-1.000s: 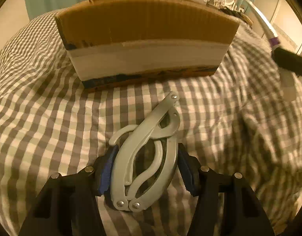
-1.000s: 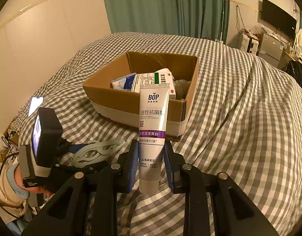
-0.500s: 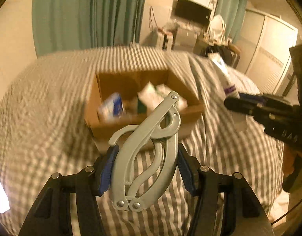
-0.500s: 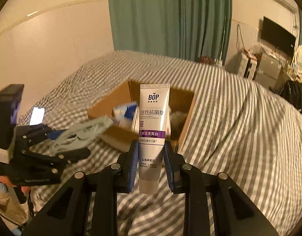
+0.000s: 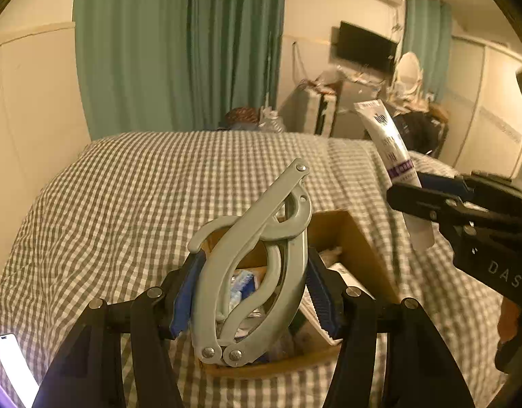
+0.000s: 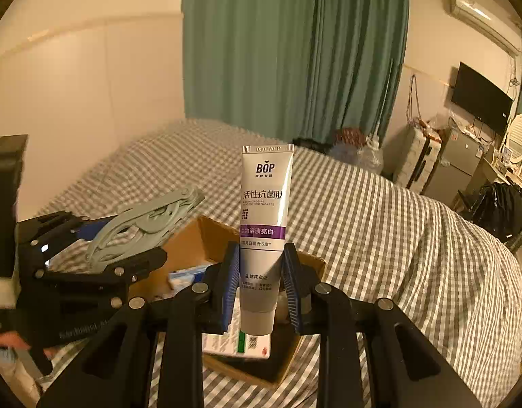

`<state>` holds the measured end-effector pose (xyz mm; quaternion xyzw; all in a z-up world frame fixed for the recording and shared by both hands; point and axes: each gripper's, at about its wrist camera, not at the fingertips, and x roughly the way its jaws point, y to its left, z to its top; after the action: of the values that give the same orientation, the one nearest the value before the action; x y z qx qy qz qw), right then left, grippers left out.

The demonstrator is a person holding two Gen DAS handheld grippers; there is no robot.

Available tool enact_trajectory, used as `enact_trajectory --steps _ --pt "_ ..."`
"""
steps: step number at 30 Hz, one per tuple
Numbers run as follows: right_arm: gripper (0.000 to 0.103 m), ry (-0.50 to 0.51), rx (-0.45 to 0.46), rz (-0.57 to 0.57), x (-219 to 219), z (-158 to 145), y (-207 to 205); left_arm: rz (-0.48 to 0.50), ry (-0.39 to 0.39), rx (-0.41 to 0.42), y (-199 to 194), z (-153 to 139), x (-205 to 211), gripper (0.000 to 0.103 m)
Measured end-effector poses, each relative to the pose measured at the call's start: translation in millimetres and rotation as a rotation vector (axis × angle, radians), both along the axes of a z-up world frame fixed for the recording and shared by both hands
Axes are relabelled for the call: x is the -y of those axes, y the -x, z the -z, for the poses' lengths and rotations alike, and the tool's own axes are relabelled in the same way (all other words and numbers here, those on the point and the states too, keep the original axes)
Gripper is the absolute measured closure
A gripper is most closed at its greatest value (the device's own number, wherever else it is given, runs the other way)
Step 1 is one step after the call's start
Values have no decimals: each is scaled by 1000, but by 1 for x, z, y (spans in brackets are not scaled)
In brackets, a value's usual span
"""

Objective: Organize objects
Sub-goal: 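Carry the tube and grey clip over the cardboard box and release them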

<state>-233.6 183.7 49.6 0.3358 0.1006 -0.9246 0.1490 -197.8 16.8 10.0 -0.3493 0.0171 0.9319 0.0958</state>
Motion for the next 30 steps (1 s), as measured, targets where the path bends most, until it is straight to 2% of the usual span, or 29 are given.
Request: enact_trajectory --steps 4,8,15,17,18,19,20,24,27,30 --pt "78 -31 56 32 5 26 26 -9 23 41 17 24 -7 43" --pt "78 -64 85 48 9 48 34 -9 27 88 29 45 -8 43" --pt "77 -57 72 73 -2 52 33 13 16 133 28 62 -7 42" --pt "64 -46 58 86 -7 46 28 17 10 136 27 59 -8 39" --pt "50 -39 53 89 -9 43 29 16 11 133 26 57 -6 30" --pt "45 -27 44 92 -13 40 28 11 16 127 23 54 -5 24" --pt "45 -14 35 93 -15 35 26 5 19 111 21 51 -4 18" --pt "44 4 1 105 -23 18 14 -2 14 82 16 38 1 18" --pt "35 35 -42 101 -29 -1 -1 -14 3 48 14 22 3 17" --pt "30 69 -83 83 -32 -27 -18 -27 -18 4 4 2 4 14"
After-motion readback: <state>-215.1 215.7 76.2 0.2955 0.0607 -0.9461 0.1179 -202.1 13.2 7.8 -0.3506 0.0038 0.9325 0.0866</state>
